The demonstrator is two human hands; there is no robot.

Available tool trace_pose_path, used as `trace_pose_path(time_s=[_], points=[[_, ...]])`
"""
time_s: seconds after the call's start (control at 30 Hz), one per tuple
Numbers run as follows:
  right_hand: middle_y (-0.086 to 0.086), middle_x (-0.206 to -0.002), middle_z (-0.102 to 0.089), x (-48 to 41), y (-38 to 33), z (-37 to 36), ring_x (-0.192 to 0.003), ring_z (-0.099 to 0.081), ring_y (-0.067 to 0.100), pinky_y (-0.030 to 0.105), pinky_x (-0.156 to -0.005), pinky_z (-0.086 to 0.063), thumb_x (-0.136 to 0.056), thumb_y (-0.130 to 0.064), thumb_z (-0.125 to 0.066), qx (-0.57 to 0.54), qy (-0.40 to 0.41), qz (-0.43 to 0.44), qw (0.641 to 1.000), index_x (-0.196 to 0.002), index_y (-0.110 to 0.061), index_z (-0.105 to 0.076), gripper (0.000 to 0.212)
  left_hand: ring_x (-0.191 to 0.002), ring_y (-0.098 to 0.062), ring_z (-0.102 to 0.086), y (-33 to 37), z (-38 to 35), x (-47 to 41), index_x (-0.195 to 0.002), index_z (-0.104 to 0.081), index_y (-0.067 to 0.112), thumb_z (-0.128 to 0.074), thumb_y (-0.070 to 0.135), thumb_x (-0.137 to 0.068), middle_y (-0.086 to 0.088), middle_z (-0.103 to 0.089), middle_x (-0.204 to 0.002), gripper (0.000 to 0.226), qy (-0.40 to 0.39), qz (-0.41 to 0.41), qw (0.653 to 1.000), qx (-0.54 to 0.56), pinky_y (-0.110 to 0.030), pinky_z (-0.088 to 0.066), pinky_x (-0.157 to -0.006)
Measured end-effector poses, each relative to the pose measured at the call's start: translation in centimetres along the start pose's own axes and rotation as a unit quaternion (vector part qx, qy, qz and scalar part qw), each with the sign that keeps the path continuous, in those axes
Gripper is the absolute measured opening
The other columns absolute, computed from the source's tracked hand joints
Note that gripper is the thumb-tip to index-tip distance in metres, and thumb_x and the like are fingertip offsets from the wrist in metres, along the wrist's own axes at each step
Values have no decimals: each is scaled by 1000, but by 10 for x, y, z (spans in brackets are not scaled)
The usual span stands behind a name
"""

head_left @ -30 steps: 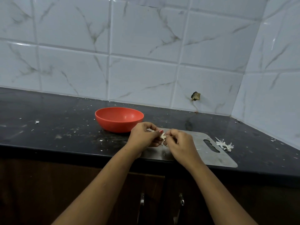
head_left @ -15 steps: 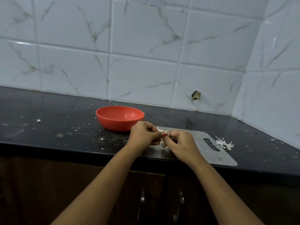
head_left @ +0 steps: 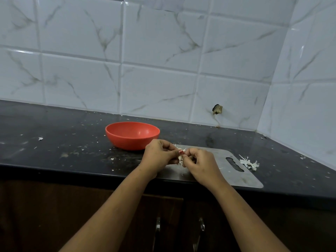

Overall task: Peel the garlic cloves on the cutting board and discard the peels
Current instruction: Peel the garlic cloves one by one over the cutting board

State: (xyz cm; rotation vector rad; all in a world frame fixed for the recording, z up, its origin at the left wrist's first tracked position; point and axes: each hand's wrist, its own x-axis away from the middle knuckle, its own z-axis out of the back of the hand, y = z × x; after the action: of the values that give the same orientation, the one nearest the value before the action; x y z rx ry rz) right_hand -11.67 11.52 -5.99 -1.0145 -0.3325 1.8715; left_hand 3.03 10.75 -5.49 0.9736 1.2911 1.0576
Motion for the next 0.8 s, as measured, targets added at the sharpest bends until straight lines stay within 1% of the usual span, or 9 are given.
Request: trace_pose_path(time_s=[0.07,0.17,0.3,0.4,0.47,0.57,0.67,0.8], points=[[4,-66,-65,-1,1,-1,-52,-50,1,14,-48,-38,-91,-12,-58,-6,6,-3,1000,-74,-17,-65,19,-65,-17,-67,1,1,1,-82,-69,-1,-69,2,-83,-16,-69,-74,3,-21,9,1000,20,-21,-58,-63],[2,-66,-64,-1,2,-1,-53,-50,1,13,-49,-38,-91,-13,-59,-25,19,-8,999,-76,-14,-67,17,-63,-16,-67,2,2,0,-86,-67,-2,-67,1,-85,-15,-68,-73,4,-38,18,998,41,-20,-57,-62],[7,-67,-65,-2,3,0,-52,-48,3,15,-49,-37,-90,-14,-60,-50,34,-15,998,-78,-9,-69,16,-59,-13,-66,4,3,0,-85,-65,-1,-65,0,-87,-14,-66,-72,2,-53,21,996,68,-18,-55,-57],[-2,-59,-58,-2,4,2,-50,-47,0,12,-48,-35,-90,-12,-60,-58,52,-27,997,-77,-8,-68,17,-61,-13,-68,5,6,0,-87,-65,-1,-62,-1,-89,-14,-67,-76,3,-66,27,995,74,-16,-53,-56],[-5,-58,-56,-3,5,2,-51,-48,-1,11,-48,-36,-91,-13,-59,-59,69,-39,995,-77,-10,-68,17,-62,-15,-68,5,7,-1,-88,-65,-1,-60,-1,-89,-14,-68,-78,5,-71,34,994,81,-17,-54,-58],[-2,-64,-63,-4,7,2,-50,-50,-3,10,-48,-37,-91,-15,-60,-62,94,-55,992,-79,-13,-70,16,-65,-18,-69,3,8,-3,-90,-66,-3,-58,-4,-90,-17,-68,-81,8,-71,37,992,94,-19,-56,-61],[-3,-67,-68,-3,7,1,-55,-58,-5,7,-50,-40,-87,-16,-69,-71,101,-64,990,-82,-13,-74,7,-65,-18,-69,3,7,-3,-91,-66,-5,-56,-6,-90,-17,-68,-81,10,-67,33,993,96,-19,-56,-61],[-3,-67,-69,-4,8,0,-59,-62,2,8,-52,-43,-85,-16,-72,-56,114,-69,989,-81,-13,-75,6,-62,-15,-69,3,6,-2,-88,-66,-3,-54,-10,-88,-15,-68,-79,14,-48,28,995,87,-17,-55,-59]])
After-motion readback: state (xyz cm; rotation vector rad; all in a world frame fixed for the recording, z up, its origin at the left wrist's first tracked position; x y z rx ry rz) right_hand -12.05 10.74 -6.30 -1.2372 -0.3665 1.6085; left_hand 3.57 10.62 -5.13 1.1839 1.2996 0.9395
